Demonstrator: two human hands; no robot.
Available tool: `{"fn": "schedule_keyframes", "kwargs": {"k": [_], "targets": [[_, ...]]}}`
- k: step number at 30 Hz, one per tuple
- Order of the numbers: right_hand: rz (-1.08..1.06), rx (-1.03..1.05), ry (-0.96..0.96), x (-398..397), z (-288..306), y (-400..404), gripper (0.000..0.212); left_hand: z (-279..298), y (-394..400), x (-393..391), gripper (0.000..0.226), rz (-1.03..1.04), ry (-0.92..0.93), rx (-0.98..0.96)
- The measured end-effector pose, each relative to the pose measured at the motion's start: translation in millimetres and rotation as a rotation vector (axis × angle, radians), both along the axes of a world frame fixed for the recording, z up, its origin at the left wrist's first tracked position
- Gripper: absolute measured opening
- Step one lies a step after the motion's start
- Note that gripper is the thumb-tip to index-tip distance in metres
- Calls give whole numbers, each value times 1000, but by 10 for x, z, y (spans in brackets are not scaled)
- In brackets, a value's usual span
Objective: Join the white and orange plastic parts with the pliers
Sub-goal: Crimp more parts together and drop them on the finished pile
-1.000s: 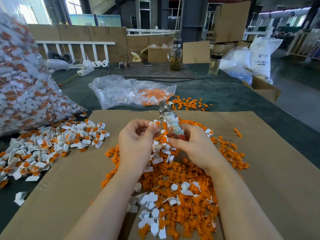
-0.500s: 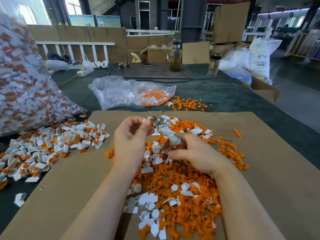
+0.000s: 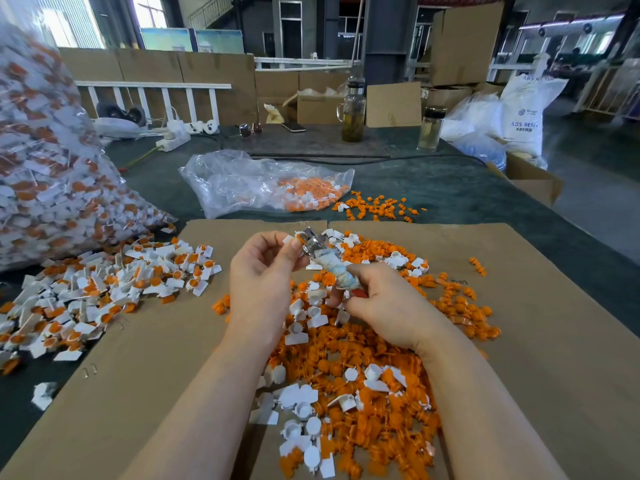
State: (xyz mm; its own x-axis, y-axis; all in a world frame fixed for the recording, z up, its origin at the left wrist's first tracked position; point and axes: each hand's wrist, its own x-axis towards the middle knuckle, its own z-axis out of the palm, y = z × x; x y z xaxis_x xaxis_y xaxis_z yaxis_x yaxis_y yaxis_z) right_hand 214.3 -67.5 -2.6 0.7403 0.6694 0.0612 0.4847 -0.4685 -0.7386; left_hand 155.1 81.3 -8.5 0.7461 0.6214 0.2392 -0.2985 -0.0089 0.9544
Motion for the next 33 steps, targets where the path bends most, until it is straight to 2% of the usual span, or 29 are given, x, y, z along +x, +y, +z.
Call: {"fn": "schedule_keyframes", "kwargs": {"k": [4, 6, 8, 11, 14, 17, 26, 30, 33], "targets": [[-2, -4, -11, 0, -20, 14, 21, -5, 15, 12, 7, -26, 14, -60], [-11, 7, -40, 6, -44, 29, 13, 3, 58, 13, 6, -66, 21, -154], [-47, 18, -83, 27, -81, 33, 8, 7, 155, 3, 6, -79, 18, -306], [-147, 19, -164, 81, -124, 7, 4, 3, 413, -31, 13, 36, 16, -644], [-265, 10, -234, 137, -140, -29, 7, -7, 688, -69, 22, 180, -56, -953], [-358, 3, -269, 180, -156, -51, 19, -27, 874, -96, 28, 232, -172, -1118], [-505, -208, -283, 278, -185, -144, 23, -85, 1056, -173, 29, 313, -448, -1283], [-421, -270, -210, 269, -175, -181, 23, -83, 1074, -189, 34, 320, -547, -1326], [-300, -231, -92, 242, -113, -236, 13, -96, 1056, -186, 47, 256, -503, -1285]]}}
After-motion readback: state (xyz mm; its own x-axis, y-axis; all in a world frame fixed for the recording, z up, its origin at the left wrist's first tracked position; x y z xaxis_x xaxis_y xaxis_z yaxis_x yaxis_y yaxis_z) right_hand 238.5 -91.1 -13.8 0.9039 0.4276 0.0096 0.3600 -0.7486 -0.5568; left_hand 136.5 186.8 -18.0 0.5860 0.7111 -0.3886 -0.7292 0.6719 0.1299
